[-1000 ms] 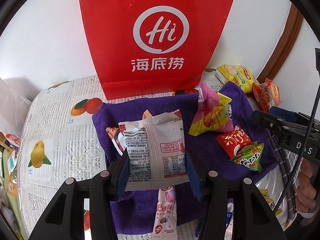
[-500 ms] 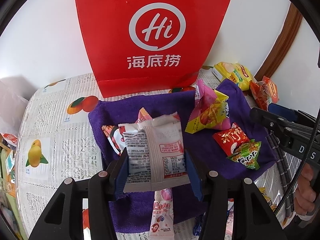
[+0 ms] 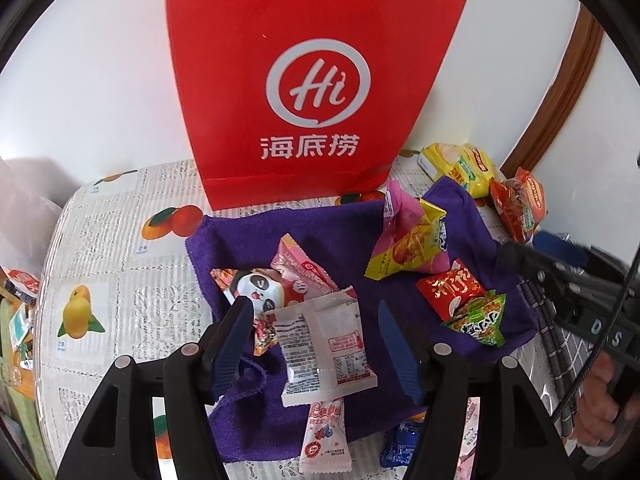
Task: Organize snacks
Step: 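Open the right tool over the towel while the left tool releases the white packet beside it, then grasp the yellow triangular chip bag with the right tool while the left tool grasps the blue packet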
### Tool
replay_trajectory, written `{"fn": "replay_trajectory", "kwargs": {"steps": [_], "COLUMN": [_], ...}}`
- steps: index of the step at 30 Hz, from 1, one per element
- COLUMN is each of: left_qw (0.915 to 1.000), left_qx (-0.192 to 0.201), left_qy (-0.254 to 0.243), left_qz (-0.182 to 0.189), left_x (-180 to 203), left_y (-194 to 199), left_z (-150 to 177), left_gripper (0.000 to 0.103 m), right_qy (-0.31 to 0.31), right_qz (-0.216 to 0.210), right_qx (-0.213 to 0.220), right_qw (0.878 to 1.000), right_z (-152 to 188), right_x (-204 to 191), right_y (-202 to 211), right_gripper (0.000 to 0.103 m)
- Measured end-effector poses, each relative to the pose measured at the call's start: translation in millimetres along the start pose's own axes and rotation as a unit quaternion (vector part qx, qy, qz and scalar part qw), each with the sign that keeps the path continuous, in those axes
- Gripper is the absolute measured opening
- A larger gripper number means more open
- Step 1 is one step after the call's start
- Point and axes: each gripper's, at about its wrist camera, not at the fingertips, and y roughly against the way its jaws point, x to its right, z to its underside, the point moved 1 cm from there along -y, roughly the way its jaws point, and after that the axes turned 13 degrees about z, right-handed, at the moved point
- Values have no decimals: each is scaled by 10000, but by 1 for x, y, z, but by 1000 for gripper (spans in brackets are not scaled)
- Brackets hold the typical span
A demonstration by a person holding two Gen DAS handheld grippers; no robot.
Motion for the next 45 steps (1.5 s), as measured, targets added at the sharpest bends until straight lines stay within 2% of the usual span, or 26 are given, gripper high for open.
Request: {"fn": "replay_trajectory", "kwargs": {"steps": [12, 22, 31, 37, 38, 39, 41, 45], "left_qw": [9996, 9996, 9994, 9999, 10000, 10000, 9998, 9994], "left_qx": [263, 183, 136, 17, -22, -60, -165, -318], "left_qy": [39, 146, 263, 132, 67, 23, -51, -150], "left_qz": [-37, -147, -189, -40, -32, -39, -43, -30], "left_x": [4, -5, -15, -1, 3, 7, 14, 28], "left_y": [35, 61, 79, 76, 73, 70, 63, 48], "left_z": [2, 43, 76, 96, 100, 103, 109, 116], "left_gripper": [63, 63, 63, 63, 63, 63, 63, 63], "right_qy": [-192, -277, -424, -321, -364, -423, -586, -742], "right_qz": [-63, -87, -40, 267, 327, 335, 143, 35], "right_qx": [-63, -113, -479, -650, -683, -724, -851, -684], "right_qw": [9998, 9995, 9979, 9970, 9965, 9959, 9945, 9949], "right_z": [44, 95, 144, 166, 168, 171, 175, 183], "right_x": [23, 41, 45, 35, 36, 38, 41, 50], "right_y": [41, 64, 46, 18, 12, 8, -3, -7], "right_gripper": [67, 67, 67, 67, 65, 58, 49, 44]}}
